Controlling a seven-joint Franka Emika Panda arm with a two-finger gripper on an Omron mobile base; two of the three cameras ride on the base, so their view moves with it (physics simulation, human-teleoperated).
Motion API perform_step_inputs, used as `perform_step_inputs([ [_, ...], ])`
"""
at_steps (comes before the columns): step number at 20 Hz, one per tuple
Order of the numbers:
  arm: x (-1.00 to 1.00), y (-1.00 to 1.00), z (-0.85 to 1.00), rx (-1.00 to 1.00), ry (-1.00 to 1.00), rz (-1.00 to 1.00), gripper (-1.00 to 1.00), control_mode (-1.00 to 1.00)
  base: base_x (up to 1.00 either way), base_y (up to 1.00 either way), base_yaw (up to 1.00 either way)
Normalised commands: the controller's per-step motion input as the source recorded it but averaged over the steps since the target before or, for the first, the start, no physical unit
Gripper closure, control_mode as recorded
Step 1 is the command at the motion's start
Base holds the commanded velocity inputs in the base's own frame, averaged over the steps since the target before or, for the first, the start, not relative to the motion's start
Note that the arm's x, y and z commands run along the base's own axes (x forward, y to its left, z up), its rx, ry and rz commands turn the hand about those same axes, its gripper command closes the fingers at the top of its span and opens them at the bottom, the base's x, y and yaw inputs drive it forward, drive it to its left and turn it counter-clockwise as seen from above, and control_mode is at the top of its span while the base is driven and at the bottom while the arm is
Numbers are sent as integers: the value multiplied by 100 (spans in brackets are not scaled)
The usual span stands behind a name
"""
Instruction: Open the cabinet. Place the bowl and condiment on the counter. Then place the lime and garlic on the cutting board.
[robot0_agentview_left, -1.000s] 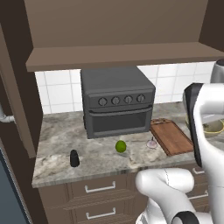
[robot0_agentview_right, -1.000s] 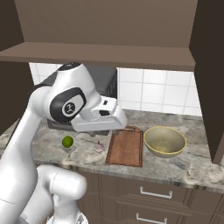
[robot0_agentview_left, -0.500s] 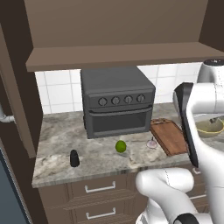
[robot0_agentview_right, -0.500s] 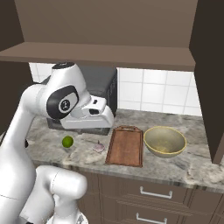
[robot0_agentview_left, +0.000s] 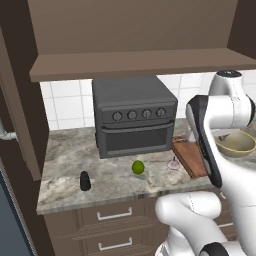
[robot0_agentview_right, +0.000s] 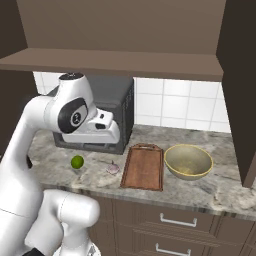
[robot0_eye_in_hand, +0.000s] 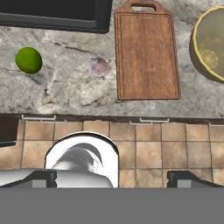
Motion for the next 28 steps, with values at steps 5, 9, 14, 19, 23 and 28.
perform_step_inputs([
  [5, 43, 26, -19, 8, 0, 4, -100, -100, 0, 0, 0],
  [9, 39, 11, -17, 7, -2, 5, -100, -100, 0, 0, 0],
  [14, 33, 3, -19, 4, -5, 4, -100, -100, 0, 0, 0],
  [19, 26, 4, -29, 0, -3, 3, -100, -100, 0, 0, 0],
  [23, 23, 7, -32, 0, -2, 3, -100, -100, 0, 0, 0],
  [28, 19, 2, -34, -1, -3, 2, -100, -100, 0, 0, 0],
])
